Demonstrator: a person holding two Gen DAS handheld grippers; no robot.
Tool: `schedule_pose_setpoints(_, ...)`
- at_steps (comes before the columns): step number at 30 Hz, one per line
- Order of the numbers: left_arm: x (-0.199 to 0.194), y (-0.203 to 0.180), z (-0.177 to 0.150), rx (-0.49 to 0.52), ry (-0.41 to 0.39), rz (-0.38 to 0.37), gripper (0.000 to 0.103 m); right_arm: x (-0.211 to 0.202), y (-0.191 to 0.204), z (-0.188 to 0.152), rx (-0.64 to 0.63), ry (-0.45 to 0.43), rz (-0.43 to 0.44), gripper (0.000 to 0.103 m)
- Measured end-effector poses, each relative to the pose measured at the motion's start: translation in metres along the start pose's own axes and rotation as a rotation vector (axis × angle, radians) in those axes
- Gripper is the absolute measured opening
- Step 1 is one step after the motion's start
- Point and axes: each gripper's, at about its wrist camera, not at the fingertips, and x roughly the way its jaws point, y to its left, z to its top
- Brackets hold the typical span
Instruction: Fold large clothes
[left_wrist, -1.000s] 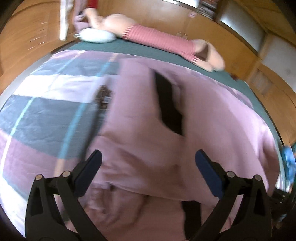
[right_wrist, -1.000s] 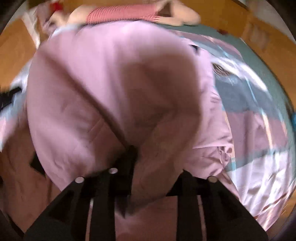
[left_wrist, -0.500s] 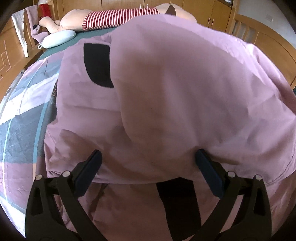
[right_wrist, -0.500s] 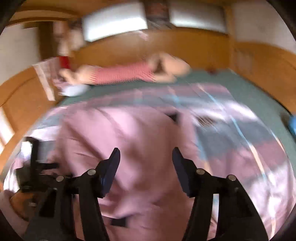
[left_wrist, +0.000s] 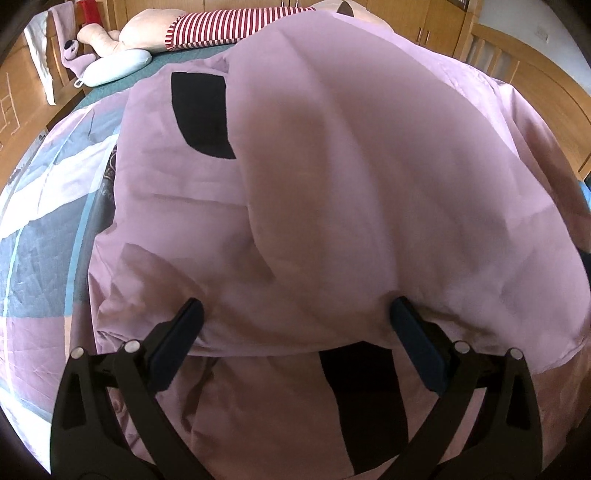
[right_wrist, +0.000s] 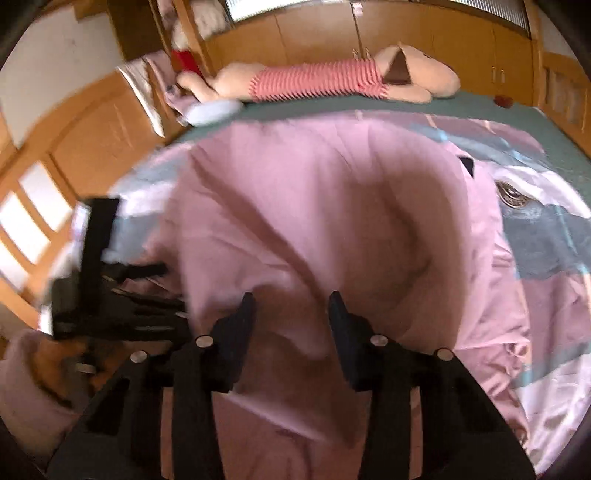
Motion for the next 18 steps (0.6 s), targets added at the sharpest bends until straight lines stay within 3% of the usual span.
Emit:
schedule_pose_setpoints(1, 0.000, 0.001, 0.000, -0.002, 0.001, -0.002, 0.101, -0.001, 0.004, -0.001, -0.015, -0.001, 0.009, 0.060)
schedule_pose_setpoints(2, 0.001, 0.002, 0.000, -0.004, 0.003, -0.003, 0.101, -0.002, 0.007, 0.000, -0.041, -0.001, 0.006, 0.077)
schedule_pose_setpoints(3, 0.002, 0.003, 0.000, -0.005, 0.005, -0.003, 0.101, -0.002, 0.013, -0.001, -0.069, -0.009, -0.009, 0.081)
schedule_pose_setpoints(8, 0.005, 0.013, 0.006, -0.013, 0.019, -0.008, 0.101, 0.002, 0.019, -0.003, -0.080, 0.013, 0.000, 0.081)
schedule_pose_setpoints(11, 0.005, 0.017, 0.008, -0.022, 0.023, -0.013, 0.101, -0.008, 0.021, 0.001, -0.078, -0.035, 0.107, 0.082)
schedule_pose_setpoints(12, 0.003, 0.016, 0.008, -0.024, 0.026, -0.014, 0.101, -0.010, 0.022, 0.000, -0.093, -0.037, 0.117, 0.087)
schedule_pose_setpoints(15, 0.003, 0.021, 0.009, -0.034, 0.034, -0.024, 0.101, 0.010, 0.035, -0.010, -0.184, 0.045, 0.010, 0.091)
schedule_pose_setpoints(16, 0.003, 0.023, 0.010, -0.038, 0.037, -0.028, 0.101, 0.022, 0.038, -0.014, -0.204, 0.096, -0.030, 0.078)
schedule_pose_setpoints(18, 0.004, 0.027, 0.010, -0.045, 0.041, -0.033, 0.101, 0.042, 0.044, -0.023, -0.255, 0.175, -0.138, 0.033)
